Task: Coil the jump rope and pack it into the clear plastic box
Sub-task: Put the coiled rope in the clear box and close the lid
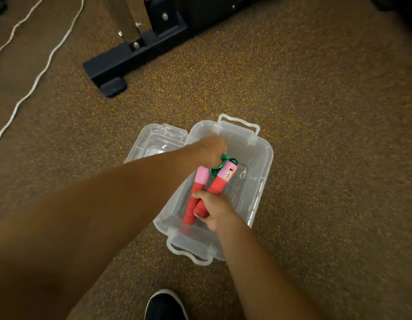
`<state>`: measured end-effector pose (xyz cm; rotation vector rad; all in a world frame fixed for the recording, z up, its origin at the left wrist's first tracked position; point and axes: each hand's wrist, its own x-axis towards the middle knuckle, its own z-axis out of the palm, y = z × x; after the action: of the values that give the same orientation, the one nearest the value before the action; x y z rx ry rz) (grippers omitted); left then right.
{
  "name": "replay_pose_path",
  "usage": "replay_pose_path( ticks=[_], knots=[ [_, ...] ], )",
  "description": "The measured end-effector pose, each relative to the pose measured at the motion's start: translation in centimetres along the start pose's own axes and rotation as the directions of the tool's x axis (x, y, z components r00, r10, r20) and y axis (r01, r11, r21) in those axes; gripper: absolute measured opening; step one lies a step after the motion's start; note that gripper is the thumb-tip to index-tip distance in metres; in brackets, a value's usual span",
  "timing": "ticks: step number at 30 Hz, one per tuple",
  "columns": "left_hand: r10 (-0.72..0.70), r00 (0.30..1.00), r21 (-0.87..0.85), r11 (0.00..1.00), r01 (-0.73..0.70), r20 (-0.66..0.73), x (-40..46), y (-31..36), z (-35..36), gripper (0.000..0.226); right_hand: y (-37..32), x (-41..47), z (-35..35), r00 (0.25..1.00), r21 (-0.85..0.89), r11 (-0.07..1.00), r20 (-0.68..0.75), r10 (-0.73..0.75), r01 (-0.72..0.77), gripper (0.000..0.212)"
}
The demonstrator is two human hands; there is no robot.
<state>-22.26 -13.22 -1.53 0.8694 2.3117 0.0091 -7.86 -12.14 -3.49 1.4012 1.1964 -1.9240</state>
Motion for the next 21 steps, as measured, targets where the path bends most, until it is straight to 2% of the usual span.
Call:
replay_pose_path(
  ticks=[3,7,8,10,11,12,15,18,21],
  knots=[
    [-0.042,0.998,0.117,0.992,0.047,-0.038,-0.1,0.3,0.7,0.020,0.1,0.5,0.3,1.000,-0.005,1.000,-0.015,0.026,-0.026,0.022],
    [-0.062,0.992,0.176,0.981,0.081,-0.110,-0.2,0.7,1.4,0.025,0.2,0.9,0.8,0.996,-0.009,1.000,-0.093,0.005,-0.006,0.016],
    [-0.069,0.990,0.186,0.978,0.091,-0.121,-0.3,0.8,1.6,0.026,0.5,1.3,0.9,0.990,-0.021,1.000,-0.136,-0.023,0.020,0.021],
    [-0.088,0.986,0.204,0.972,0.115,-0.140,-0.6,0.9,2.0,0.027,2.0,3.7,0.9,0.958,-0.074,0.991,-0.256,-0.125,0.110,0.055],
    [-0.100,0.984,0.203,0.971,0.129,-0.147,-0.7,1.1,2.1,0.027,2.2,3.8,0.7,0.932,-0.140,0.979,-0.310,-0.185,0.147,0.064],
    [-0.114,0.982,0.194,0.971,0.142,-0.151,-1.0,1.3,2.2,0.026,2.2,3.2,0.5,0.911,-0.184,0.965,-0.334,-0.243,0.190,0.060],
    [-0.140,0.978,0.158,0.974,0.164,-0.156,-1.5,1.8,1.7,0.030,0.9,0.3,0.0,0.882,-0.275,0.938,-0.360,-0.305,0.212,0.043],
    [-0.103,0.987,0.199,0.972,0.126,-0.125,-2.9,2.0,0.6,0.035,0.6,-0.4,-0.5,0.898,-0.324,0.930,-0.337,-0.284,0.172,0.050],
    [0.030,0.994,0.384,0.923,0.013,-0.107,-5.1,1.8,-0.4,0.031,0.9,-0.7,-0.6,0.930,-0.434,0.890,-0.251,-0.268,0.139,0.063]
  ],
)
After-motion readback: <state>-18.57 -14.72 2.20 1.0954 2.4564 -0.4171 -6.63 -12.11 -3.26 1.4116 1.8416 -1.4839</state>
